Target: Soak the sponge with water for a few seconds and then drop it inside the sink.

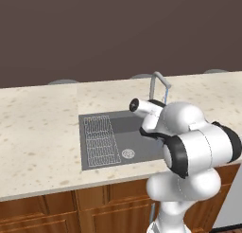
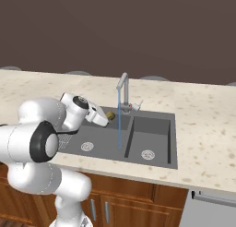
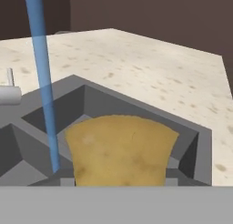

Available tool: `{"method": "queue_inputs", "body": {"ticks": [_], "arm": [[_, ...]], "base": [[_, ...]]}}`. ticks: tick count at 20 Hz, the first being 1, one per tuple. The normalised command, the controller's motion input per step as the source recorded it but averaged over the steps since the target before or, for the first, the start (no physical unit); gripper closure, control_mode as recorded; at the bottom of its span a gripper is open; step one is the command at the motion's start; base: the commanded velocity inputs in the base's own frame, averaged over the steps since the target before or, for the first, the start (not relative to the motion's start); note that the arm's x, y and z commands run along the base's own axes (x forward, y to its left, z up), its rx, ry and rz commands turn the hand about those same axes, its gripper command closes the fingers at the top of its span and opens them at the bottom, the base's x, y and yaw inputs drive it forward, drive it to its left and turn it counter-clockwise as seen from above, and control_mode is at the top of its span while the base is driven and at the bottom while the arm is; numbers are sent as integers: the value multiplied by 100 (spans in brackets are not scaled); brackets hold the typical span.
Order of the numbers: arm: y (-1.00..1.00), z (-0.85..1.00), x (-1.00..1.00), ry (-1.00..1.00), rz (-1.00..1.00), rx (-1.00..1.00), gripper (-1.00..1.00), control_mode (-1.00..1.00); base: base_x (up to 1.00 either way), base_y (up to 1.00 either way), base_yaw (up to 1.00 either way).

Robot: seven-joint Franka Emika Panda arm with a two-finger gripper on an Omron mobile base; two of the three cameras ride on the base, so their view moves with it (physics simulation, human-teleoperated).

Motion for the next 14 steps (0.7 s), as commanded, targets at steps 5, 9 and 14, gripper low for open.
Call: {"method": "queue_inputs", "body": {"ticks": [5, 9, 14], "arm": [[-2, 0, 0, 0, -3, 0, 100, -100], [-11, 0, 0, 0, -4, 0, 100, -100], [-12, 0, 0, 0, -3, 0, 100, -100]], "base": [[0, 0, 0], [0, 0, 0], [0, 0, 0]]}}
